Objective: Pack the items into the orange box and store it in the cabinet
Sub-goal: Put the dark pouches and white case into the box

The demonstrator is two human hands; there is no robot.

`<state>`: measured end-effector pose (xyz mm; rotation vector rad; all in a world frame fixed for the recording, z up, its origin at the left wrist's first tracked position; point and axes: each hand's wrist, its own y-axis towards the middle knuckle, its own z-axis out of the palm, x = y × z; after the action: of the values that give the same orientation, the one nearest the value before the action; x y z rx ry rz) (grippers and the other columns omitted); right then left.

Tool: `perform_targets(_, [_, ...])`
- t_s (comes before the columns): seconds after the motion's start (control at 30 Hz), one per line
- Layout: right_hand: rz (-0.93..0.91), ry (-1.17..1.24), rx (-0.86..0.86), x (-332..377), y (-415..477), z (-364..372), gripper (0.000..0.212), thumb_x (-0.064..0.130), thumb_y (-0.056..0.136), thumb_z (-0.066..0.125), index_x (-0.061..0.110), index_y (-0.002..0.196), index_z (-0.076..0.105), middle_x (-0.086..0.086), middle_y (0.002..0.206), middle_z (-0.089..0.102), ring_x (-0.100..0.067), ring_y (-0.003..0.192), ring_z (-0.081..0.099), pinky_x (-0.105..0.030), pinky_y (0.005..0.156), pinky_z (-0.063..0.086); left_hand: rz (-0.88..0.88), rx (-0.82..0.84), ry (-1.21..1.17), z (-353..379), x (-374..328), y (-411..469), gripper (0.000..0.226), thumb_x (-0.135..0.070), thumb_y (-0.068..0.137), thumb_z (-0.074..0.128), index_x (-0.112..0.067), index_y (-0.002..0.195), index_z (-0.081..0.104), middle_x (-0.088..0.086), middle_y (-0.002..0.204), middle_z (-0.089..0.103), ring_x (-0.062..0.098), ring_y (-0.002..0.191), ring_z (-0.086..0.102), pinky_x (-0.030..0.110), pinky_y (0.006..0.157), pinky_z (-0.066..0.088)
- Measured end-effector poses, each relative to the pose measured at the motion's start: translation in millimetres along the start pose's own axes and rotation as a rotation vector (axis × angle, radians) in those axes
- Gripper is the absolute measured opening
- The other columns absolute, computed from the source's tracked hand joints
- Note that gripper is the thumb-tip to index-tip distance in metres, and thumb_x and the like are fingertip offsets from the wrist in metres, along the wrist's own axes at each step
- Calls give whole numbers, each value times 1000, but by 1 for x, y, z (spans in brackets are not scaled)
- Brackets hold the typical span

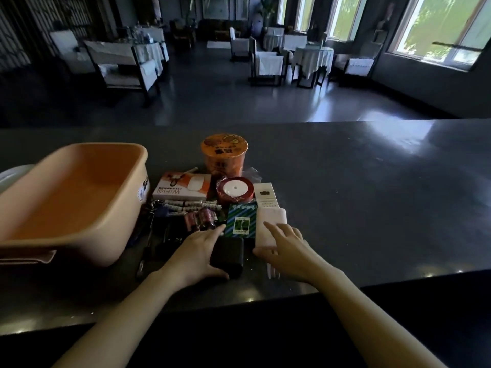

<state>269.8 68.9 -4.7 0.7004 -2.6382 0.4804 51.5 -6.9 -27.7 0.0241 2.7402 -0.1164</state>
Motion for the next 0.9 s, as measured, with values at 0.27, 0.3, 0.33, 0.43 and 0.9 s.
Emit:
perform_targets(0.27, [94,72,-102,8,28,15,92,61,77,56,30,143,1,-8,153,-6,-34,138,0,-56,105,23,-23,-3,25,3,9,-1,111,-72,52,68,-23,142,25,-5,144,34,13,133,27,33,113,22])
perform_targets(0.3, [117,95,-123,9,32,16,93,59,75,59,30,143,1,-10,153,-8,-36,138,1,-56,105,23,-18,-3,18,3,10,-1,109,-71,52,68,-24,141,27,-6,142,35,13,132,29,33,113,23])
perform_targets(0.33, [147,126,-141,11,35,18,96,57,73,62,30,142,1,-12,152,-8,-37,137,3,-55,106,23,-14,-6,10,2,11,-1,107,-71,52,69,-24,139,29,-7,140,37,13,130,31,33,112,24])
perform_targets(0.43, [262,186,-190,16,42,22,105,54,67,68,25,142,1,-23,147,5,-41,133,18,-51,106,26,-2,-19,17,0,10,0,101,-69,53,70,-25,137,33,-7,137,39,13,126,34,33,110,25])
perform_targets(0.9, [157,413,-331,15,24,-10,104,32,60,76,28,142,13,-11,133,43,-31,117,41,-54,99,35,4,-125,68,-15,-5,-16,99,-72,55,66,-22,135,35,-4,130,42,13,115,36,30,99,34])
